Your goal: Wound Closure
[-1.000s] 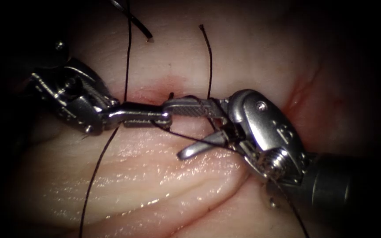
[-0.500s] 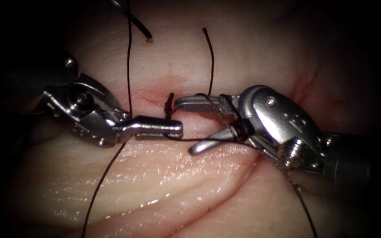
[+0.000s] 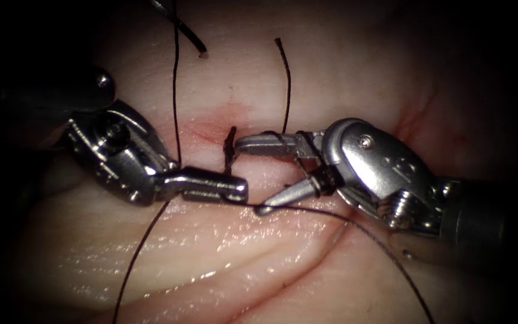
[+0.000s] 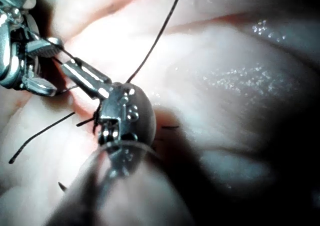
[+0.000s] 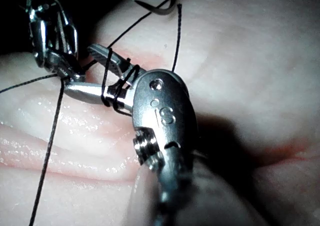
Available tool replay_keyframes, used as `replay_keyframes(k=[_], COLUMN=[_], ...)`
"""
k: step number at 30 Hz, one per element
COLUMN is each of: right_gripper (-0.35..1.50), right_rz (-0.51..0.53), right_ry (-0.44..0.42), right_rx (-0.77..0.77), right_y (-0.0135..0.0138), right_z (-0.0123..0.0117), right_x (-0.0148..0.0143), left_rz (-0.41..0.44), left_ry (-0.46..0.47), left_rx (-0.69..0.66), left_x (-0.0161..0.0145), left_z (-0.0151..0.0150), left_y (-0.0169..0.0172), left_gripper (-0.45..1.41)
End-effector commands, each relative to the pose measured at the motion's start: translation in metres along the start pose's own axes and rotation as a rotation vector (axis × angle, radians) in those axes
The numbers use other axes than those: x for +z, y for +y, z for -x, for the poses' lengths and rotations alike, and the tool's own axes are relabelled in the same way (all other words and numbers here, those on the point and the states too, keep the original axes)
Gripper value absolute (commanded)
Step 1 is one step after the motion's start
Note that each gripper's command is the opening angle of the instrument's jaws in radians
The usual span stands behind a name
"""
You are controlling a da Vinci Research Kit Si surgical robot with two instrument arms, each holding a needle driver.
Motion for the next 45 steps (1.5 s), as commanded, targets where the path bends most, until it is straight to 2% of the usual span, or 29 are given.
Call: replay_keyframes(k=[1, 10, 15, 20, 25, 31, 32, 37, 45], right_gripper=[0.62, 0.62, 0.62, 0.57, 0.42, 0.29, 0.24, 0.24, 0.24], right_rz=[-0.002, -0.006, -0.016, -0.015, -0.014, -0.011, -0.010, -0.010, -0.025], right_ry=[0.003, -0.005, -0.022, -0.022, -0.023, -0.021, -0.021, -0.020, -0.021], right_rx=[-0.001, -0.001, -0.002, -0.001, -0.006, -0.008, -0.008, -0.009, -0.015], right_y=[0.0003, 0.0003, 0.0003, 0.0004, 0.0006, 0.0009, 0.0009, 0.0008, -0.0002], right_z=[0.0004, 0.0003, 0.0003, 0.0002, 0.0001, -0.0002, -0.0003, -0.0003, 0.0000], right_x=[0.0006, 0.0006, 0.0006, 0.0006, 0.0005, 0.0004, 0.0004, 0.0008, 0.0015], left_rz=[0.011, 0.073, 0.115, 0.137, 0.192, 0.223, 0.221, 0.189, 0.112], left_ry=[0.005, 0.061, 0.073, 0.001, -0.042, -0.085, -0.092, -0.137, -0.258], left_rx=[-0.004, -0.115, -0.220, -0.310, -0.480, -0.548, -0.551, -0.555, -0.537], left_x=[0.0005, 0.0006, 0.0005, 0.0010, 0.0014, 0.0016, 0.0016, 0.0019, 0.0026], left_z=[0.0006, 0.0005, 0.0002, -0.0006, -0.0020, -0.0031, -0.0033, -0.0035, -0.0015], left_y=[0.0001, 0.0009, 0.0014, 0.0015, 0.0016, 0.0009, 0.0007, -0.0001, -0.0011], left_gripper=[-0.45, -0.45, -0.45, -0.45, -0.45, -0.45, -0.45, -0.45, -0.45])
